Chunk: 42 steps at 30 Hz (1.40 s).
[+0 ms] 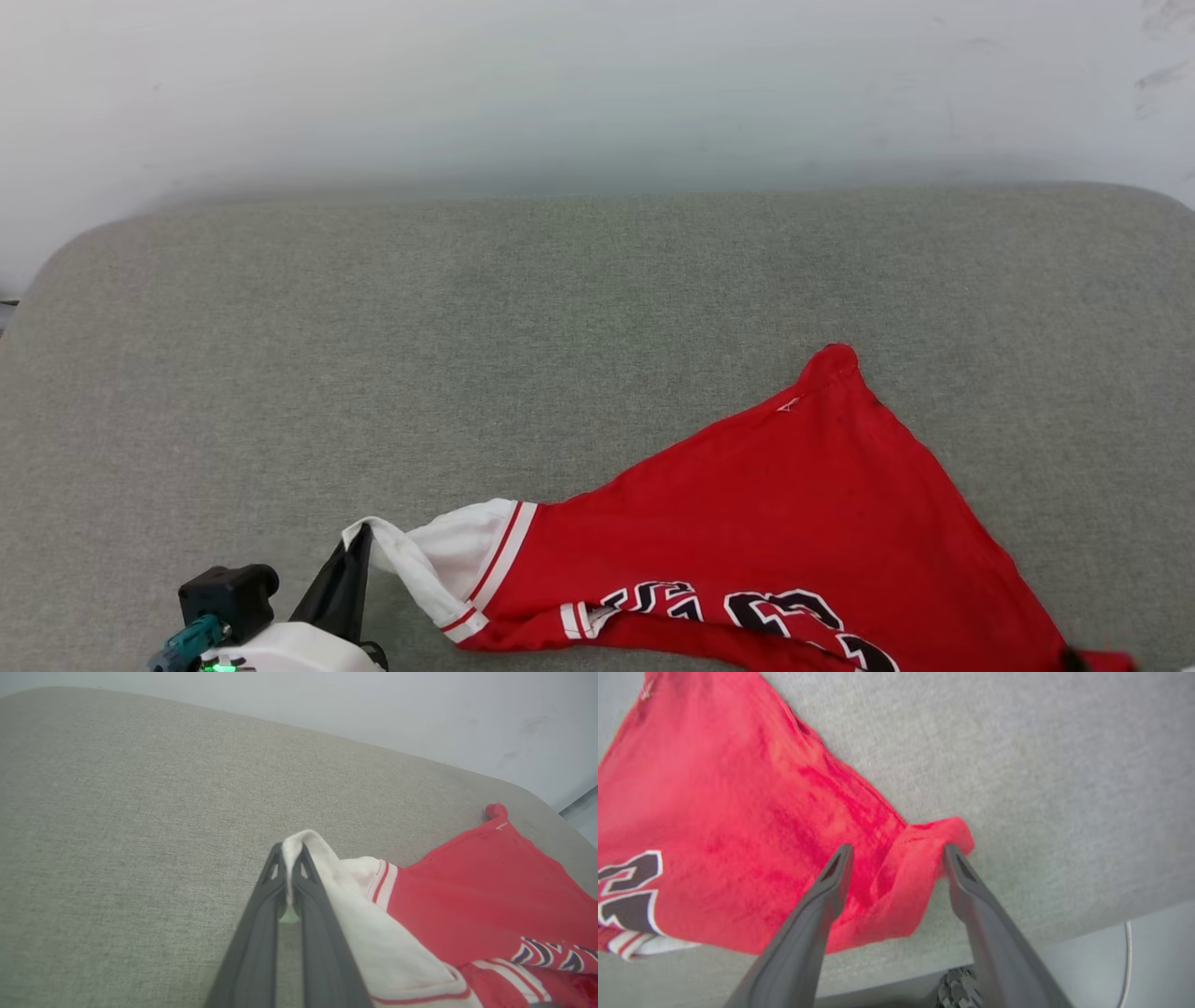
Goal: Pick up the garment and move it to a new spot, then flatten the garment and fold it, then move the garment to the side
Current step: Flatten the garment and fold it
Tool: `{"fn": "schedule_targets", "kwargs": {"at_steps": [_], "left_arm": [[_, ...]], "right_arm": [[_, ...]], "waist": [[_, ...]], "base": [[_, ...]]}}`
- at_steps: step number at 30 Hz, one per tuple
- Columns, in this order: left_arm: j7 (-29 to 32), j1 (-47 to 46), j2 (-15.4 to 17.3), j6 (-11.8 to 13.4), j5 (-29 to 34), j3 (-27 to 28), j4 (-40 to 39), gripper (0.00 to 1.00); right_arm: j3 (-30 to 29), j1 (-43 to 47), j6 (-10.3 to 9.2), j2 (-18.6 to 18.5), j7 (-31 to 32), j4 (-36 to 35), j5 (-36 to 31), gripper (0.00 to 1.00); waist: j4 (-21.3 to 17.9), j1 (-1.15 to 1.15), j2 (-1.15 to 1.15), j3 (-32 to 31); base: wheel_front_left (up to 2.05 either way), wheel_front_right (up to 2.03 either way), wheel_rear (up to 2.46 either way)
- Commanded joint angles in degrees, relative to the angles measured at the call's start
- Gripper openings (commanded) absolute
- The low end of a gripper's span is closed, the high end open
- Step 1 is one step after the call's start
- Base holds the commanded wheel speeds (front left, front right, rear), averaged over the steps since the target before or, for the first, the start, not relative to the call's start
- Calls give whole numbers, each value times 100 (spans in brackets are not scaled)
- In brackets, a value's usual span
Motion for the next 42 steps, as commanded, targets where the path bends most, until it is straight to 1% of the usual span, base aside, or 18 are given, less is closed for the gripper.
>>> {"fn": "schedule_targets", "kwargs": {"at_steps": [1,2,4,7,10,13,17,21,26,31,34,36,40,41,42], "left_arm": [[15,-65,30,17,-7,-8,-37,0],[12,-81,40,25,-5,-4,-51,0],[20,-147,45,22,14,-11,-72,0],[34,-270,38,-6,52,-46,-98,0],[40,-462,12,-50,91,-98,-120,0],[9,-643,-21,-98,138,-148,-138,0],[-50,-923,-101,-148,191,-211,-190,0],[-108,-1170,-179,-215,256,-271,-243,0],[-171,-1384,-248,-271,311,-350,-315,0],[-242,-1601,-352,-346,340,-404,-351,0],[-277,-1710,-398,-389,349,-428,-318,0],[-296,-1745,-421,-404,345,-436,-302,0],[-347,-1817,-488,-463,343,-460,-187,0],[-360,-1833,-498,-472,335,-459,-160,0],[-371,-1840,-502,-488,330,-454,-127,0]], "right_arm": [[17,-204,-4,13,-561,-8,-17,100],[2,-327,-4,15,-969,-25,-12,100],[107,-512,-3,19,-1591,50,-49,100],[239,-818,-4,-89,-2289,175,-81,100],[349,-1181,-4,-239,-2559,278,-14,100],[461,-1630,-4,-424,-2476,347,8,100],[750,-2323,-4,-768,-1808,569,145,100],[1105,-3093,-4,-1166,-812,919,234,100],[1631,-3900,-4,-1518,392,1256,252,100],[2149,-4495,-4,-1710,997,1515,236,100],[2428,-4737,-4,-1782,1187,1785,272,100],[2526,-4774,-4,-1820,1237,1898,258,100],[2927,-4635,-2,-1750,1666,2447,516,100],[3002,-4586,-2,-1737,1779,2545,584,98],[3069,-4543,5,-1740,1851,2618,628,47]], "waist": [[-22,1,0,35],[-34,1,0,67],[-27,1,0,124],[33,1,0,234],[133,1,0,403],[225,1,0,604],[365,1,0,925],[506,1,0,1198],[680,1,0,1493],[838,1,0,1848],[894,1,0,2010],[913,1,0,2047],[963,1,0,2095],[969,1,0,2089],[972,1,0,2078]], "base": [[0,0,0],[0,0,0],[0,0,0],[0,0,0],[0,0,0],[0,0,0],[0,0,0],[0,0,0],[0,0,0],[0,0,0],[0,0,0],[0,0,0],[0,0,0],[0,0,0],[0,0,0]]}}
